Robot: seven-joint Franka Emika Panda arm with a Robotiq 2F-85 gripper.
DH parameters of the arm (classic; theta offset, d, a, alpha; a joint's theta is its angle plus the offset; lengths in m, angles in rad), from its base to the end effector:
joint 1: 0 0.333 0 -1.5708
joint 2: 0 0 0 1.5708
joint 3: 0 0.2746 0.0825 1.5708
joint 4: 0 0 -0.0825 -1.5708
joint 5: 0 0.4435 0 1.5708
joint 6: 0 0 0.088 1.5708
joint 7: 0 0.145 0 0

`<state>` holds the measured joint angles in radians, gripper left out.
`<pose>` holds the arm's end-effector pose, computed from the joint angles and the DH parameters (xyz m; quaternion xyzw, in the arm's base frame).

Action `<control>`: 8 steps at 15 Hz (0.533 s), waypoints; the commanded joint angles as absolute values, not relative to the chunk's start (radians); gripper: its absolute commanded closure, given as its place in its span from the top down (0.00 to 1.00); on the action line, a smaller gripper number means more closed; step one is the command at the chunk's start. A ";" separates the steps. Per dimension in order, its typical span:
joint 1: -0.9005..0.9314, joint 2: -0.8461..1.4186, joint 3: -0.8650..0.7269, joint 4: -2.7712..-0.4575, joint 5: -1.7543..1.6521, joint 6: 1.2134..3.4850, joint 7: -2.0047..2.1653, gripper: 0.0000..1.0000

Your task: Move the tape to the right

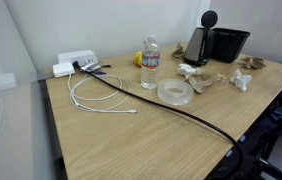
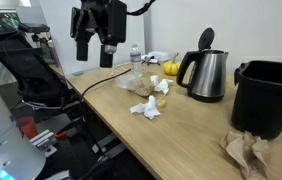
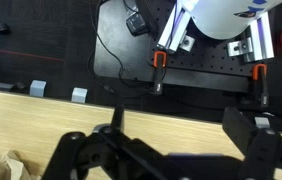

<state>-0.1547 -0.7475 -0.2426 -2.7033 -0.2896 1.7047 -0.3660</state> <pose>0.3345 -0.1563 0.3315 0.9880 0.0644 -0.1399 0.0110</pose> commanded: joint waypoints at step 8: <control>0.005 -0.725 -0.203 -2.742 -0.124 1.794 -0.386 1.00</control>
